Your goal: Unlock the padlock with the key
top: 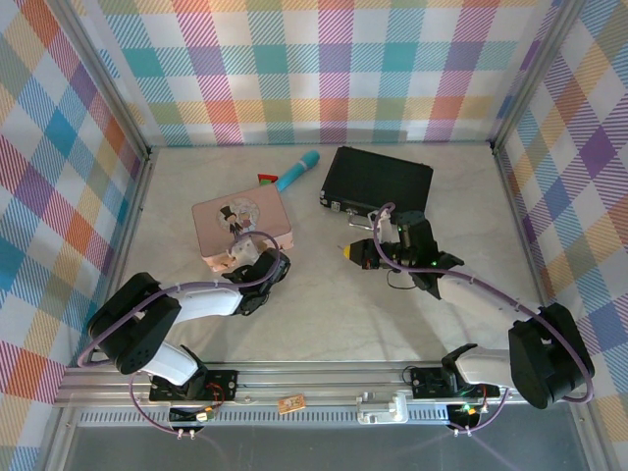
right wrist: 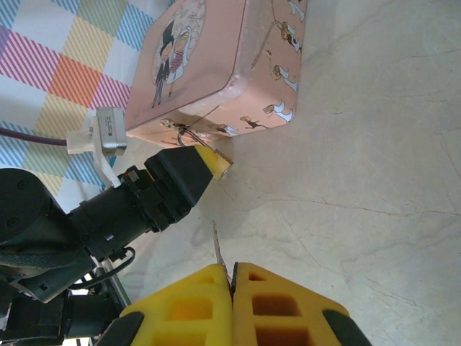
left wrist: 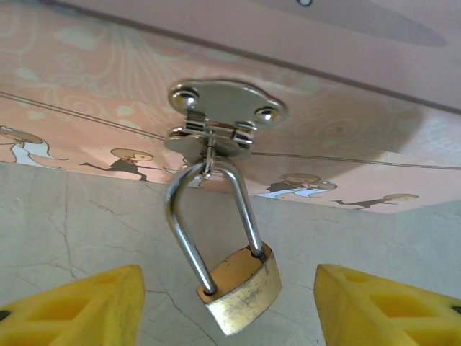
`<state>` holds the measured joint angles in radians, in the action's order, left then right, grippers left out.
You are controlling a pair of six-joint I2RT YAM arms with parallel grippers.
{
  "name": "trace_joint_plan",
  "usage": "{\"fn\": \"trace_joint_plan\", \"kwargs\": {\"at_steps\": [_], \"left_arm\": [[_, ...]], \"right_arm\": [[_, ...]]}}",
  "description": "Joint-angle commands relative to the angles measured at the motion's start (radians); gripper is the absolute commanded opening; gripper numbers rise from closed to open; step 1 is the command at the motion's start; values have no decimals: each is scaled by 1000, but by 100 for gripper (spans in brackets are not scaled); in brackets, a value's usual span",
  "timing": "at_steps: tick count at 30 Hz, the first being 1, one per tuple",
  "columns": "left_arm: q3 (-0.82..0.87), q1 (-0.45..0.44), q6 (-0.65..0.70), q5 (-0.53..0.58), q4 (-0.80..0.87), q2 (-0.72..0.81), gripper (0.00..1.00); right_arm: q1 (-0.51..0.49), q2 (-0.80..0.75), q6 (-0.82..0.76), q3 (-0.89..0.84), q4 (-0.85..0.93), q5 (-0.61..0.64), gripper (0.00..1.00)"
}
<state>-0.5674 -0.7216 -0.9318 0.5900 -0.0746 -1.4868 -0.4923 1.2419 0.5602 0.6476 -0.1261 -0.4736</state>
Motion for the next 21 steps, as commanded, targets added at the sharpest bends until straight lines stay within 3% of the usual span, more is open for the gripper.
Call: {"fn": "trace_joint_plan", "kwargs": {"at_steps": [1,4,12,21], "left_arm": [[-16,-5,0,35,8,-35,64],[-41,-5,32,7,-46,-89,63],[-81,-3,36,-22,-182,-266,42],[-73,0,54,-39,-231,-264,19]], "right_arm": [[-5,-2,-13,-8,-41,0,0],[-5,10,-13,0,-40,-6,0],[-5,-4,-8,-12,-35,-8,0],[-5,-41,-13,-53,-18,9,0]]}}
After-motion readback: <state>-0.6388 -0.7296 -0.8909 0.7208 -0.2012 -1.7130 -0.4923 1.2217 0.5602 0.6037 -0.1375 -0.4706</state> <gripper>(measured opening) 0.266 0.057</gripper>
